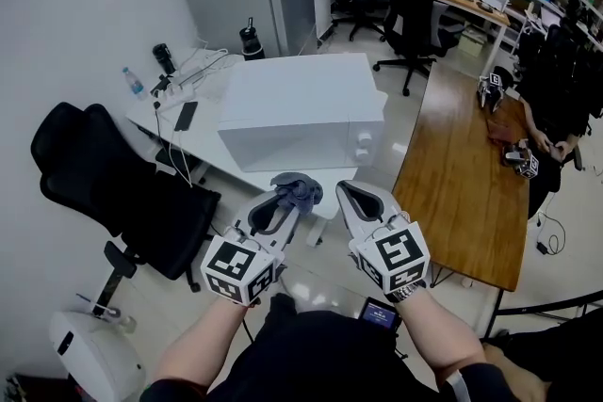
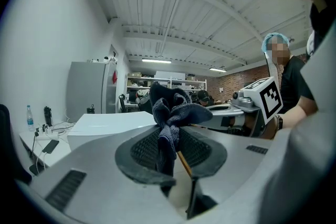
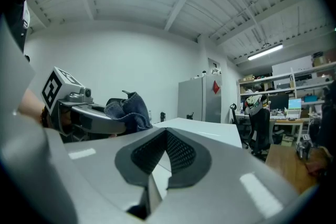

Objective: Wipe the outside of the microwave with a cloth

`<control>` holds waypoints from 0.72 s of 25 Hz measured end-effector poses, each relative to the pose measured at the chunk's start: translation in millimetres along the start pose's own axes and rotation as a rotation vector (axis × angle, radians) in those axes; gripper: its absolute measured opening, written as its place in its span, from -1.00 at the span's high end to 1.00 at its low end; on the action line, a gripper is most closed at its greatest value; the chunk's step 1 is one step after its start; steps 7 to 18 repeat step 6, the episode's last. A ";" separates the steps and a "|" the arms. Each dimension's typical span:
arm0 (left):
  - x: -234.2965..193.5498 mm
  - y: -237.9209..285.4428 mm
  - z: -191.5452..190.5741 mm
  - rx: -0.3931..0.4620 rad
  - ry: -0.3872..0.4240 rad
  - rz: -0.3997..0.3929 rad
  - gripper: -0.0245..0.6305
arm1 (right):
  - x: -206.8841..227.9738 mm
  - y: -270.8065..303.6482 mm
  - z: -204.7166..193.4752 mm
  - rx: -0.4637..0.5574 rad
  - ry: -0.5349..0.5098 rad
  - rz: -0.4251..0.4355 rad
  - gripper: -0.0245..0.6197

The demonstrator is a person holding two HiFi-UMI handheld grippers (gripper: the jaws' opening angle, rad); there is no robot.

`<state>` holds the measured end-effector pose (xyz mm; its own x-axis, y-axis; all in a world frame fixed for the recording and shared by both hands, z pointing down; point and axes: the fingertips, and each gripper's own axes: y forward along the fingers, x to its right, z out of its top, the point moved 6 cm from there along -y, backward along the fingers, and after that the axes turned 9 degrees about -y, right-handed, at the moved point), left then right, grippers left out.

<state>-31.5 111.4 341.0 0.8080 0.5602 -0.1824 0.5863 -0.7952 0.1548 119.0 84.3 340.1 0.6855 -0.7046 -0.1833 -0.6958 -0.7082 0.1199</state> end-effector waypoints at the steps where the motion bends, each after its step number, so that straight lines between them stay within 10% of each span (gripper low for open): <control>1: 0.6 -0.6 -0.7 0.000 0.001 0.000 0.61 | -0.7 -0.2 -0.3 0.000 0.000 0.000 0.92; 18: 2.6 -4.1 -2.5 -0.005 -0.003 0.001 0.61 | -3.7 -1.7 0.4 -0.002 0.002 -0.002 0.92</control>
